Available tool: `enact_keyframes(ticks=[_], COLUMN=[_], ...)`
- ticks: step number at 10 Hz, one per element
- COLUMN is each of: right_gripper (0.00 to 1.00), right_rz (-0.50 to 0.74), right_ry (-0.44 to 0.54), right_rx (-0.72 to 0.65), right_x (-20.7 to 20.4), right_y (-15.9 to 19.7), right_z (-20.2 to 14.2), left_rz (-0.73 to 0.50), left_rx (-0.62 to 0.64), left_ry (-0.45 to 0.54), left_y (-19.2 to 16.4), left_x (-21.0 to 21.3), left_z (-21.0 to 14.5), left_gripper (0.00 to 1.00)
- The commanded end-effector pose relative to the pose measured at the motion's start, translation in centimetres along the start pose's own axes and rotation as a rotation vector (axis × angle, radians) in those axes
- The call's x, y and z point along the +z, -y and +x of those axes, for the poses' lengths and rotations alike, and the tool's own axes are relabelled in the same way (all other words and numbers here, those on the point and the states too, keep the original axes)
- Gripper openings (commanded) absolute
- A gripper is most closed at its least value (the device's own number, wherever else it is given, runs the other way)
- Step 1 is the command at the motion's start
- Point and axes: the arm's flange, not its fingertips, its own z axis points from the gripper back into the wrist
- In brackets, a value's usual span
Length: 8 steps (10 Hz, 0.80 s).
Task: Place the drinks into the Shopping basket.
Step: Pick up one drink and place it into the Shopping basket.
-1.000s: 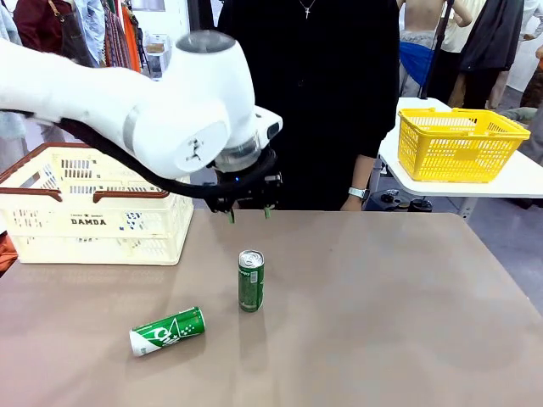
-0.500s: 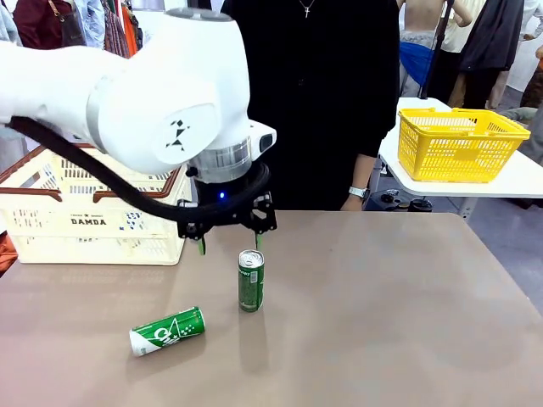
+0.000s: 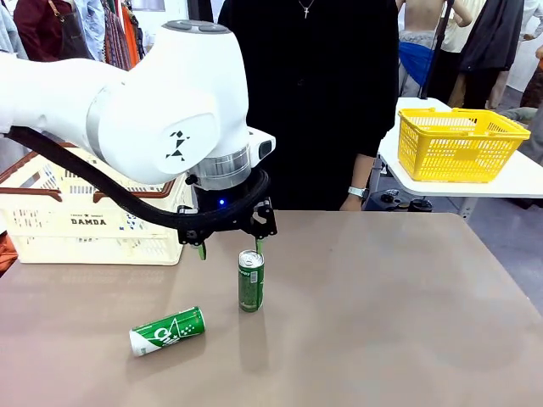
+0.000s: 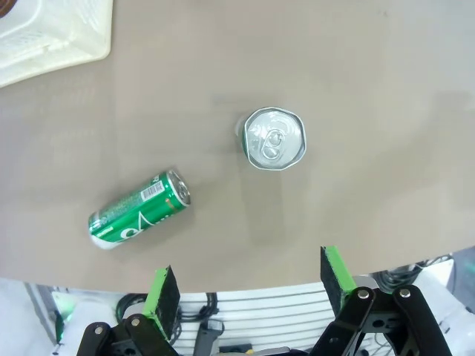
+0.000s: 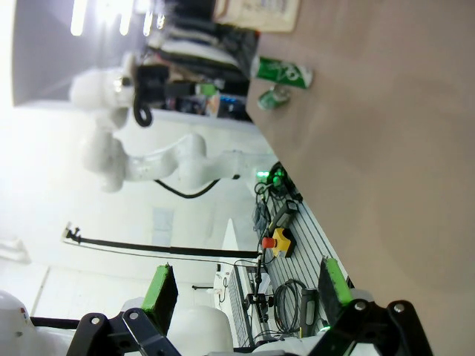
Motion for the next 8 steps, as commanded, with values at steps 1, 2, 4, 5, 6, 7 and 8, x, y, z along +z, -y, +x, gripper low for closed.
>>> enact_keyframes(ticks=[1,2,4,5,6,7,8], right_gripper=[1.00,1.00,1.00,1.00,1.00,1.00,1.00], right_rz=[-0.013,-0.013,-0.013,-0.013,-0.013,-0.013,-0.013], right_ry=[0.005,0.005,0.005,0.005,0.005,0.005,0.005], right_rx=[-0.023,-0.023,-0.023,-0.023,-0.023,-0.023,-0.023], right_x=[-0.3,-0.3,-0.3,-0.3,-0.3,-0.3,-0.3], right_y=[-0.4,-0.4,-0.4,-0.4,-0.4,-0.4,-0.4], right_z=[0.0,0.0,0.0,0.0,0.0,0.0,0.0], left_rz=[-0.009,-0.016,-0.007,0.003,0.025,0.021,0.020], left_rx=[-0.028,-0.053,-0.092,-0.088,-0.067,-0.071,-0.073], left_ry=[-0.018,-0.015,-0.026,-0.033,-0.044,-0.064,-0.076], left_y=[0.6,1.2,2.4,2.8,3.2,3.4,3.5], left_x=[-1.3,-2.4,-4.5,-5.7,-6.6,-7.4,-8.4], left_z=[0.9,1.9,4.1,5.1,5.7,6.1,6.5], left_gripper=[1.00,1.00,1.00,1.00,1.00,1.00,1.00])
